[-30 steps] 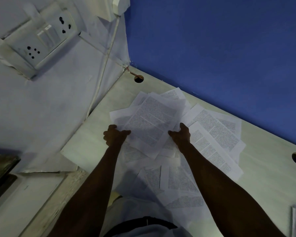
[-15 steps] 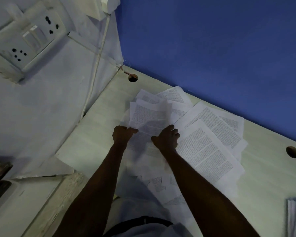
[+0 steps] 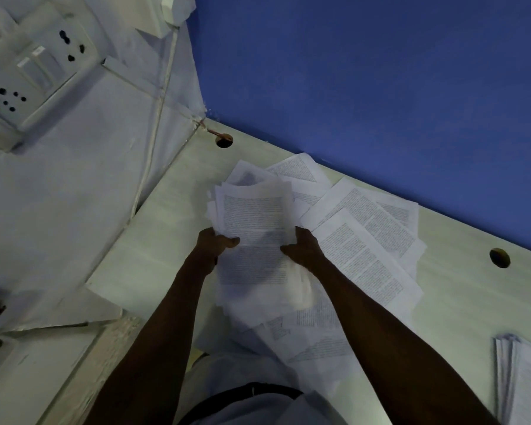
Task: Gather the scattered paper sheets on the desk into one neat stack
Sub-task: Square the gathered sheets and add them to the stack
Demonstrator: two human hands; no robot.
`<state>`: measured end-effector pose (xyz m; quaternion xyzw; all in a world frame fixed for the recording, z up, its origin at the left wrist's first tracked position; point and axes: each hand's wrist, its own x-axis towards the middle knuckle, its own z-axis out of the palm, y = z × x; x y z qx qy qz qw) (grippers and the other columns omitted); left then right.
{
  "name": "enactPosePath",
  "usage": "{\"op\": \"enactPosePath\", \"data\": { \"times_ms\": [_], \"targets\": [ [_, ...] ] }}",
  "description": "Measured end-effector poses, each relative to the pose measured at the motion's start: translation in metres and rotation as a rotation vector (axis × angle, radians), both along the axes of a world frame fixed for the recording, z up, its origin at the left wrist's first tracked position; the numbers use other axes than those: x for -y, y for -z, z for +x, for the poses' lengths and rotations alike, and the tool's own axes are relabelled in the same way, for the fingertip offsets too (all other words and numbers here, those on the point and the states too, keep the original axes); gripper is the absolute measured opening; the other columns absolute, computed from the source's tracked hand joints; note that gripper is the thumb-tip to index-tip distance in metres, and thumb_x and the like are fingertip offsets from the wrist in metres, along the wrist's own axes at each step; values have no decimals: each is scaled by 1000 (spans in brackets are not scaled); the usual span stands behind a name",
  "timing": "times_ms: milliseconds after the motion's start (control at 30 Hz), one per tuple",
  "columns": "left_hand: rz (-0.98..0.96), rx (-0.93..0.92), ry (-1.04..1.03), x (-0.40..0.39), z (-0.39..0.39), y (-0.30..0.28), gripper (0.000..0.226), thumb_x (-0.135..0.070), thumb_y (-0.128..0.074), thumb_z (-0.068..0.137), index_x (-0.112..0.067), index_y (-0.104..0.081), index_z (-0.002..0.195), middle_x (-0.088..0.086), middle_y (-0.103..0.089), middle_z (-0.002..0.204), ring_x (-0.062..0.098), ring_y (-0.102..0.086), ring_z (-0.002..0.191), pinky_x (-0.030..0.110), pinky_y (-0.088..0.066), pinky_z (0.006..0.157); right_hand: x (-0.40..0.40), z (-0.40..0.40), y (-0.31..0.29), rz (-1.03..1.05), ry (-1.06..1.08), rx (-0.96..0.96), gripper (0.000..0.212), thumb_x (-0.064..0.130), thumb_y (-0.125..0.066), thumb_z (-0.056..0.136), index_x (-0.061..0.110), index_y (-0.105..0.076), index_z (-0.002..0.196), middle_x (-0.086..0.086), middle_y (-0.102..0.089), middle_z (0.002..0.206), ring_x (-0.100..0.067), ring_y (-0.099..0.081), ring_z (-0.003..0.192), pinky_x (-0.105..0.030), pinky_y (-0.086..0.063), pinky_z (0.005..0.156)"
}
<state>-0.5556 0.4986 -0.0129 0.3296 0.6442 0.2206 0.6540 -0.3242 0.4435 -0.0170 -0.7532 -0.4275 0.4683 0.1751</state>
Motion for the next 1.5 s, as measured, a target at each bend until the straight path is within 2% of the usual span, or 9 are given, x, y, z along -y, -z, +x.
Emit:
{"op": "enactPosePath", "data": {
  "times_ms": [133,267,367,667,833,1033,1200,1400,1500],
  "targets": [
    [17,-48,-125,0,-9,12,51,5,-84,70,7,-67,118,17,-70,116,33,-66,106,44,-52,100,12,38,-6,126,158,370,73,60,-77,81,19,-55,138,-9,-58,136,-31,-54,128,-48,-48,103],
    [-63,-58,-166,6,-18,21,47,5,-83,72,8,-66,116,20,-68,116,33,-65,101,41,-54,89,40,91,-16,-268,-44,556,136,68,-90,58,19,-14,159,-14,-18,163,-40,-21,149,-65,-31,112],
    [-82,21,-41,17,-10,23,52,3,-83,73,3,-65,122,17,-68,122,32,-65,105,41,-54,91,59,94,-13,-335,-78,657,148,71,-92,47,20,-6,156,-18,-21,155,-41,-26,143,-61,-34,111],
    [70,-96,-177,22,-5,16,45,0,-70,89,9,-57,131,19,-62,129,35,-60,116,41,-48,101,73,94,-7,-134,165,297,64,38,-92,67,19,-67,122,-3,-68,121,-27,-65,113,-41,-55,94],
    [72,-87,-145,17,-5,11,44,-6,-73,89,6,-60,130,13,-63,128,32,-61,114,44,-49,101,58,80,-11,-45,281,128,39,25,-90,74,16,-73,108,-3,-73,101,-26,-71,101,-36,-58,84],
    [176,-325,-35,12,-12,7,24,-8,-74,84,-6,-71,107,17,-71,107,38,-68,102,55,-58,85,57,83,-15,-42,29,477,51,36,-79,85,21,-62,131,-7,-65,129,-33,-59,124,-45,-51,96],
    [114,-558,-100,23,7,2,71,-23,-82,77,2,-47,133,23,-60,129,42,-61,114,50,-54,95,48,109,-19,-56,17,786,59,41,-80,85,10,-59,130,-20,-53,133,-41,-47,127,-52,-45,100],
    [-24,-591,-105,49,38,1,79,-30,-84,73,2,-39,130,24,-56,128,42,-59,113,48,-54,92,42,126,-24,-303,-145,539,133,56,-96,56,15,-19,157,-16,-28,153,-41,-28,143,-60,-37,111],
    [26,-580,-59,48,39,7,74,-26,-85,74,1,-41,127,23,-59,125,41,-61,110,48,-56,91,49,121,-23,-302,-294,531,129,44,-99,54,21,-21,156,-13,-43,145,-37,-44,134,-52,-43,106]
  ]
}}
